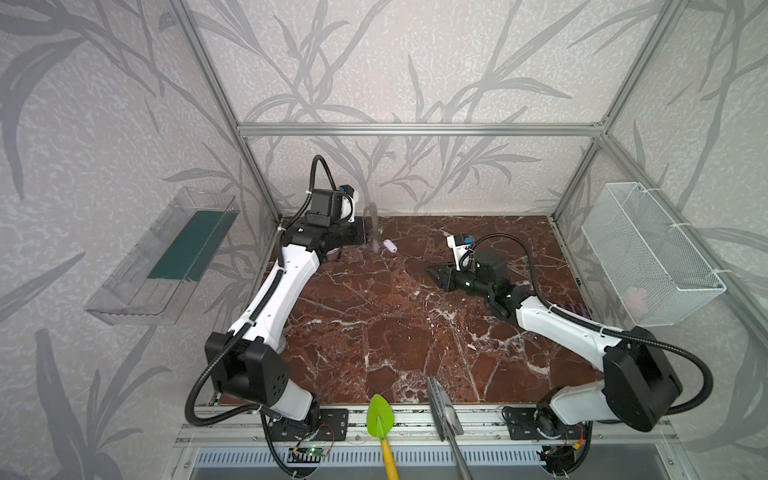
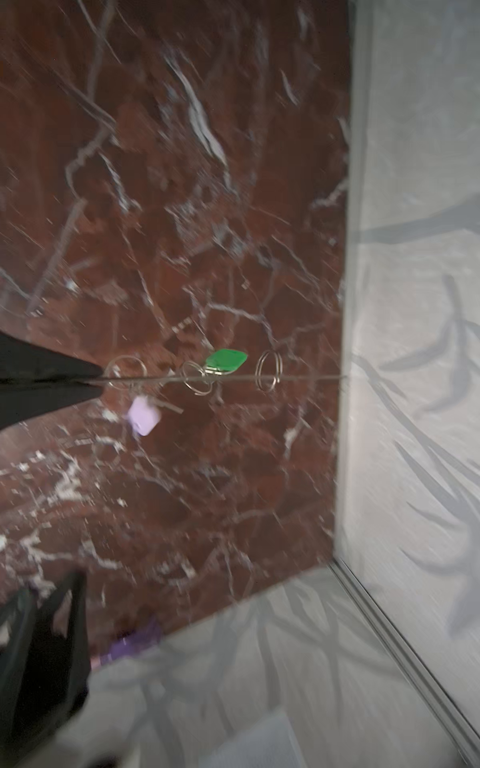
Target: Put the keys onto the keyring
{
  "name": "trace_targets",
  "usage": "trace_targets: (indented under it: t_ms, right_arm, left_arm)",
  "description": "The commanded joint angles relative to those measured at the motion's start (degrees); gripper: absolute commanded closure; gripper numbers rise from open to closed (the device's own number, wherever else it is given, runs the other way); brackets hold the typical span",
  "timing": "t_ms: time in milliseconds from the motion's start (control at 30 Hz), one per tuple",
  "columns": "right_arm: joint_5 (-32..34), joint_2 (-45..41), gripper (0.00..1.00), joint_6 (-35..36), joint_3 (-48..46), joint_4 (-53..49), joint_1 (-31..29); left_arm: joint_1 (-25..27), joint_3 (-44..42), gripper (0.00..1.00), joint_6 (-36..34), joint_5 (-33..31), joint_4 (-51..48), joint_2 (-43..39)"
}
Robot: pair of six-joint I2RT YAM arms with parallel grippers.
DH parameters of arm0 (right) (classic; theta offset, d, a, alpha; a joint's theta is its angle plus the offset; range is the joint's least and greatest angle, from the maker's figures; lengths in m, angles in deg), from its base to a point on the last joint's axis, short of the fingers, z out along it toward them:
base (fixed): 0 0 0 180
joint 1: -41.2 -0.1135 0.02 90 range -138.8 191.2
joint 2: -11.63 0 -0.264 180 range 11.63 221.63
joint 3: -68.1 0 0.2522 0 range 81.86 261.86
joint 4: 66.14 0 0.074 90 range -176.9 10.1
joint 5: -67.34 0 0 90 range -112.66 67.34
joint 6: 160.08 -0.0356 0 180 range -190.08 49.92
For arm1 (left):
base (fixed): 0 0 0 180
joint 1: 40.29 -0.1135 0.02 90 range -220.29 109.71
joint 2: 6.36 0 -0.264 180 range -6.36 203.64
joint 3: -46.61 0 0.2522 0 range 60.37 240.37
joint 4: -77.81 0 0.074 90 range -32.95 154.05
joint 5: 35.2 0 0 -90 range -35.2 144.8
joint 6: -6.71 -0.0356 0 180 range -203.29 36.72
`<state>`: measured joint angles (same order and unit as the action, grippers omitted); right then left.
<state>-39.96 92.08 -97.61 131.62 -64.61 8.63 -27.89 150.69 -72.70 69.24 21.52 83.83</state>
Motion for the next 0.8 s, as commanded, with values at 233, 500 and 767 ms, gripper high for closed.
trace_targets:
  t_ms: [233, 500, 767]
  right_arm:
    - [1.2, -4.5, 0.61, 3.6, -0.8, -4.9, 3.0]
    - [1.5, -5.8, 0.61, 3.6, -1.5, -4.5, 3.1]
    - [2.2, -7.6, 0.60, 4.2, -2.0, -5.4, 3.2]
  left_arm:
    - [3.2, 6.2, 1.00, -12.4, -25.0, -32.1, 1.9]
    - [5.8, 5.2, 1.00, -13.0, -28.7, -31.9, 0.8]
    - [9.7, 5.4, 1.00, -12.8, -24.3, -28.8, 2.5]
